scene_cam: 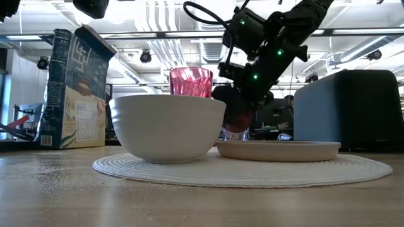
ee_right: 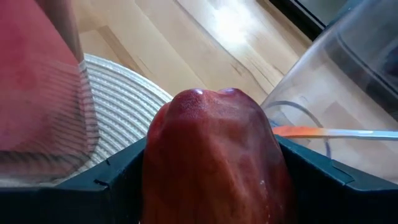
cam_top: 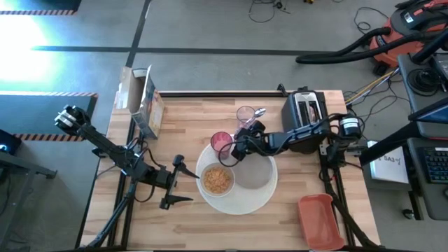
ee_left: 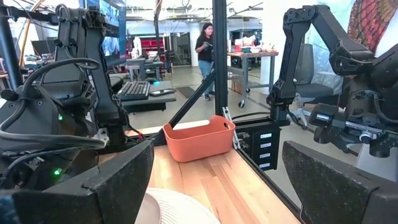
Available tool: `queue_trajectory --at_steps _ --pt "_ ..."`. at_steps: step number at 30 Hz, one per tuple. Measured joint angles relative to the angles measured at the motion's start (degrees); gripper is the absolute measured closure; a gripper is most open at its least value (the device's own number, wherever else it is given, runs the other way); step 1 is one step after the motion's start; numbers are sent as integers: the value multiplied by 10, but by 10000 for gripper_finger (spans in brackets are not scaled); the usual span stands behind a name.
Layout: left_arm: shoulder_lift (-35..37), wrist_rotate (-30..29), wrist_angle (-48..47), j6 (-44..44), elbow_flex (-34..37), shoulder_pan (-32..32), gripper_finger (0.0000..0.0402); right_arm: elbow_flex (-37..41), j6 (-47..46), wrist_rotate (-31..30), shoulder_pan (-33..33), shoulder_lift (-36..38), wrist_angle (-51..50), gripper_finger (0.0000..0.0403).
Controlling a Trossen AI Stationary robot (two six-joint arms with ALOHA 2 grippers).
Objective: Arrange a breakfast setting
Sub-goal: Put the red apple on the white tablemat to the top of the brown plate, then put the toast on the brown plate
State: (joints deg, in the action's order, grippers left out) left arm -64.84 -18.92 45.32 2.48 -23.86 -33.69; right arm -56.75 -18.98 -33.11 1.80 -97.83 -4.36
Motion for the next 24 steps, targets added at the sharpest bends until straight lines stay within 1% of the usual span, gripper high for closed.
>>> queue_trajectory --at_steps 3,8,12,21,24 --pt "0 0 0 0 0 0 64 0 8 6 0 2 0 112" --pt "0 0 -1 0 0 0 64 0 6 53 4 2 -1 112" --pt "0 0 -1 0 0 0 64 0 9 56 8 2 -1 101" --pt "-1 0 -1 0 0 0 64 0 27 61 18 0 -1 56" --pt "-1 0 -1 0 0 0 64 0 32 63 17 10 -29 52"
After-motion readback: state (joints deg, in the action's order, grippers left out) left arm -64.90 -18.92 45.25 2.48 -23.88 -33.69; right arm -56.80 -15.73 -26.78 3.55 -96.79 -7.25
